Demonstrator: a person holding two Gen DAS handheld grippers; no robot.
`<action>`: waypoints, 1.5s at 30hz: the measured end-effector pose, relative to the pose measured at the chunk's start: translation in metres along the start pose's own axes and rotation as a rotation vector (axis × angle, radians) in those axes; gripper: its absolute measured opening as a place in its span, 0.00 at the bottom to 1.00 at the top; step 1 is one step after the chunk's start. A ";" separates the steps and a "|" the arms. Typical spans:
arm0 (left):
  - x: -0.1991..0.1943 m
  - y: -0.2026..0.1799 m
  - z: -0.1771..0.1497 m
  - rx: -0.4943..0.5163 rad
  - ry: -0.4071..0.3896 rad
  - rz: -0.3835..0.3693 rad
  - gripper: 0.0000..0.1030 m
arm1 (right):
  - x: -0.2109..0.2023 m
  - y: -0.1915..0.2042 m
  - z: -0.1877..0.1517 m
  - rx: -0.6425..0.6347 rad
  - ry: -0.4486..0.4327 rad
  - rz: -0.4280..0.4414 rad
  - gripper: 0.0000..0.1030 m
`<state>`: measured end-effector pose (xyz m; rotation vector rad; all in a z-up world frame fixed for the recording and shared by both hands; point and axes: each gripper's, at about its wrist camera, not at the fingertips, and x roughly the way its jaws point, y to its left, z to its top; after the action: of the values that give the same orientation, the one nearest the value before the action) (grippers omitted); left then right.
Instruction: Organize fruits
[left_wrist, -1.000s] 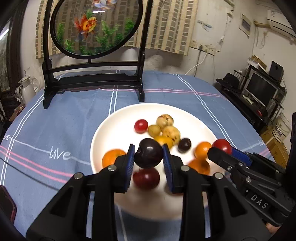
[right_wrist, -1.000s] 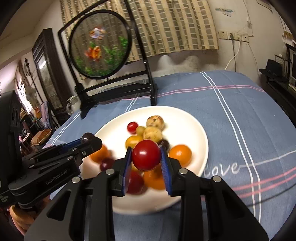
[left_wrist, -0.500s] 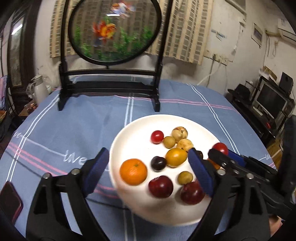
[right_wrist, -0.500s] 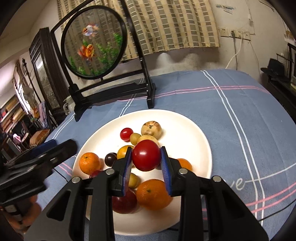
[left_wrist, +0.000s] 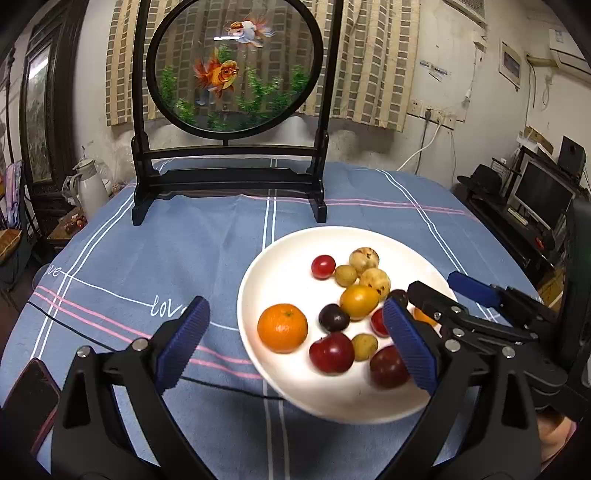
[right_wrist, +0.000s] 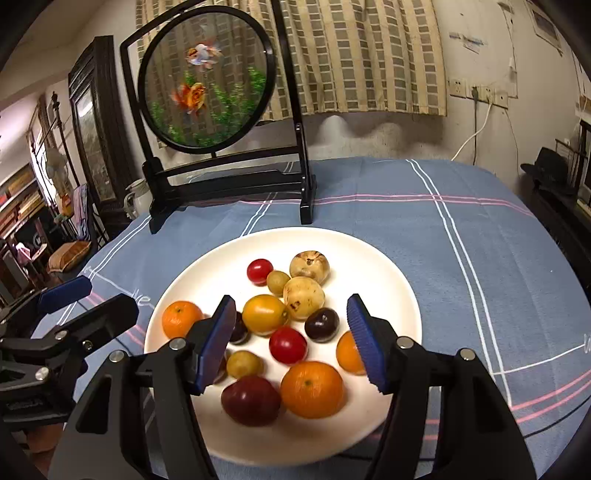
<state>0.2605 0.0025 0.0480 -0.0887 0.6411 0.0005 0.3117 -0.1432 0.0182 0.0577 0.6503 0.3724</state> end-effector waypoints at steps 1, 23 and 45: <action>-0.002 0.000 -0.002 0.006 -0.002 0.002 0.95 | -0.004 0.001 -0.003 -0.007 0.004 0.000 0.61; -0.045 0.025 -0.091 0.076 0.055 0.025 0.97 | -0.093 -0.007 -0.093 -0.109 0.020 -0.047 0.61; -0.051 0.024 -0.096 0.091 0.055 0.039 0.97 | -0.101 -0.006 -0.118 -0.149 0.068 -0.055 0.61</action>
<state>0.1610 0.0202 -0.0002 0.0121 0.6972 0.0069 0.1685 -0.1928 -0.0184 -0.1152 0.6885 0.3698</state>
